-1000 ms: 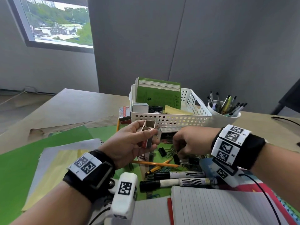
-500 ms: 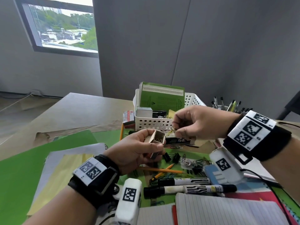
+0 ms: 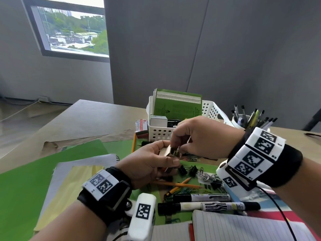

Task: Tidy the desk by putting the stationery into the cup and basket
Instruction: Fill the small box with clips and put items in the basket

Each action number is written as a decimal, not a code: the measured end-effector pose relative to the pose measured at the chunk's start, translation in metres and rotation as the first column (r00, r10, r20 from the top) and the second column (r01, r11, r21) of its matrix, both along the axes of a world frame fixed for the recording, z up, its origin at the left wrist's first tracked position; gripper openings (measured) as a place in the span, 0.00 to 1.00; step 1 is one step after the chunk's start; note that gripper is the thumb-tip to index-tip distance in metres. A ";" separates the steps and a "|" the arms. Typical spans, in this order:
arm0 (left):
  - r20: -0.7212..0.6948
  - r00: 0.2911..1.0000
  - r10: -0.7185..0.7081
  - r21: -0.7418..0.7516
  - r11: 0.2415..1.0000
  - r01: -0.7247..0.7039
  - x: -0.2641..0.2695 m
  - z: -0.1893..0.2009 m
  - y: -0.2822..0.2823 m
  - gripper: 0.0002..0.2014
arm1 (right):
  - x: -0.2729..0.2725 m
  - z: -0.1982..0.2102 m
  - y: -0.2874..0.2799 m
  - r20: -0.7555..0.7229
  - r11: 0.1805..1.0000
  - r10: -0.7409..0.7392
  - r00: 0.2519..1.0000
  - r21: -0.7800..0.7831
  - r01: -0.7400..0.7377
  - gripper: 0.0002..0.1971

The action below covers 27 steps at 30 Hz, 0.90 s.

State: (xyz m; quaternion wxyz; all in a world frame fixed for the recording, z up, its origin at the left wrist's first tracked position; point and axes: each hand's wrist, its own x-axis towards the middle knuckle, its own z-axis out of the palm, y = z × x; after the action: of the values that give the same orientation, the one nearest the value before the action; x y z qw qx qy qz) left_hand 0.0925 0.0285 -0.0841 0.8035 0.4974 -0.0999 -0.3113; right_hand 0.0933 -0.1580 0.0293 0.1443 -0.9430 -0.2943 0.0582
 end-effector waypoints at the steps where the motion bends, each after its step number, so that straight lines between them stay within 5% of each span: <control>1: 0.001 1.000 0.000 0.002 1.000 0.000 0.000 0.001 0.000 0.30 | 0.000 0.000 0.000 -0.021 0.998 0.004 1.000 0.059 -0.003 0.13; 7: 0.018 0.998 0.065 -0.105 0.992 -0.063 0.000 0.005 0.001 0.30 | 0.012 0.003 -0.019 0.090 0.966 -0.116 0.989 0.241 0.091 0.11; 9: 0.010 0.994 0.113 -0.124 0.986 -0.111 0.001 0.006 0.001 0.30 | 0.020 0.001 -0.031 -0.028 0.972 -0.194 0.981 0.128 0.196 0.10; 11: 0.010 0.990 0.140 -0.095 0.986 -0.138 0.002 0.005 0.001 0.30 | 0.023 -0.007 -0.038 -0.154 0.959 -0.261 0.953 -0.155 0.237 0.09; 14: -0.012 0.990 0.141 -0.070 0.987 -0.141 0.002 0.004 0.000 0.32 | 0.023 -0.028 -0.040 -0.114 0.881 -0.226 0.967 -0.448 0.153 0.13; 19: -0.045 0.993 0.106 -0.077 0.991 -0.109 0.002 0.003 0.000 0.34 | 0.024 -0.043 -0.033 -0.020 0.843 -0.115 0.993 -0.530 0.087 0.18; 27: -0.054 0.996 0.067 -0.078 0.994 -0.071 0.002 0.001 0.001 0.31 | 0.020 -0.052 -0.032 0.169 0.805 -0.016 0.985 -0.582 0.113 0.10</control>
State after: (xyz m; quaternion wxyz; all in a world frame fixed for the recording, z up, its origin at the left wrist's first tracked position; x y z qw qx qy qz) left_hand 0.0941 0.0296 -0.0827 0.8353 0.4602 -0.0743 -0.2916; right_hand 0.1137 -0.1904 -0.0225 -0.1769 -0.9522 -0.2396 0.0679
